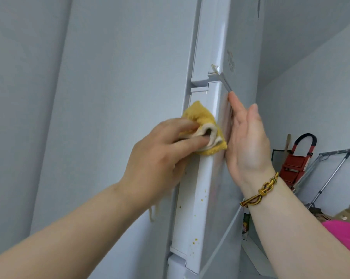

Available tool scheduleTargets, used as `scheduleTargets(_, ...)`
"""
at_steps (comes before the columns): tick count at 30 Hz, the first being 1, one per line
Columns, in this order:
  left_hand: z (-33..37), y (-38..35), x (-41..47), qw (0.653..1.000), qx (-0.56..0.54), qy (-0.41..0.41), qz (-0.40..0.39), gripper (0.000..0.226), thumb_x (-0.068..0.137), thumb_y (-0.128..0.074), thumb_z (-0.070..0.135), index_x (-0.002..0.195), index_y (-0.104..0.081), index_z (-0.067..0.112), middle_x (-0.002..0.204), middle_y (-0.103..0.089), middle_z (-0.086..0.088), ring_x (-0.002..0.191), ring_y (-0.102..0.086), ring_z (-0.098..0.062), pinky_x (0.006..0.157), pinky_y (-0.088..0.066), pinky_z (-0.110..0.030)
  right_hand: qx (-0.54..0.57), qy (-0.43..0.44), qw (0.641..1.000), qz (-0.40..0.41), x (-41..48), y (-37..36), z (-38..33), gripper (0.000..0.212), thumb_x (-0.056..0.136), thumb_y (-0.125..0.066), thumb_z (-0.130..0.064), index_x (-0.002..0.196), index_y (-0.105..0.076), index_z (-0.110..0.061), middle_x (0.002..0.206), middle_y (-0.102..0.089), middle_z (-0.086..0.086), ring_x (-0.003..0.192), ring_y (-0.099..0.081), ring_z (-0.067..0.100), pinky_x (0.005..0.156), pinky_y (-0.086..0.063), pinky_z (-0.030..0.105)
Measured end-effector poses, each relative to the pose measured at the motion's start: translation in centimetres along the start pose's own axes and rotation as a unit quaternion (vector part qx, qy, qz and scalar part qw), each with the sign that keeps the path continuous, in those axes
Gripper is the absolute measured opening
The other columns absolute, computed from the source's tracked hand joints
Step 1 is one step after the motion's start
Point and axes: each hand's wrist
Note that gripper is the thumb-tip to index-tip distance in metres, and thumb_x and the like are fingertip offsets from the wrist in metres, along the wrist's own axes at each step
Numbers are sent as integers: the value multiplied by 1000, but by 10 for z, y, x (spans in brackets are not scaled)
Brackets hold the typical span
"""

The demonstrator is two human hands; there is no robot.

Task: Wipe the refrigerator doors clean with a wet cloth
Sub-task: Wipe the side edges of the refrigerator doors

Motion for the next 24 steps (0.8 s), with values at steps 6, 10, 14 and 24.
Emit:
scheduleTargets(6, -15, 7, 63, 999, -6, 44, -5, 38, 79, -38, 21, 101, -69, 25, 113, -63, -2, 94, -57, -21, 70, -49, -27, -7, -2, 1000, -3, 3, 1, 3, 65, 80, -22, -56, 133, -42, -24, 148, -32, -7, 137, -25, 4, 117, -15, 35)
scheduleTargets(10, -5, -3, 53, 999, -9, 40, 31, 36, 79, -42, 14, 101, -67, 25, 111, -63, -6, 97, -59, -25, 76, -51, -30, -4, 8, 1000, -4, 5, 2, 7, 65, 80, -24, -58, 134, -43, -27, 148, -32, -7, 137, -26, 6, 117, -16, 37)
scheduleTargets(14, 3, -13, 2, 998, -40, 13, 47, 27, 84, -46, 10, 102, -53, 30, 116, -47, 5, 109, -50, -17, 89, -41, -18, -17, 4, 1000, 3, 2, 0, 7, 52, 76, -28, -64, 114, -53, -40, 148, -32, -10, 137, -27, 5, 117, -17, 38)
scheduleTargets(24, -26, -1, -2, 997, -80, -16, -4, 15, 92, -46, 27, 105, -53, 27, 117, -50, 4, 102, -60, -19, 78, -52, -33, -51, 1, 998, 25, -1, -4, 4, 52, 95, -20, -49, 139, -35, -25, 145, -35, -11, 131, -34, 1, 116, -22, 32)
Point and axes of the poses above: each hand's wrist, its own x-axis towards the middle knuckle, its own y-axis out of the back of the hand, z = x × y
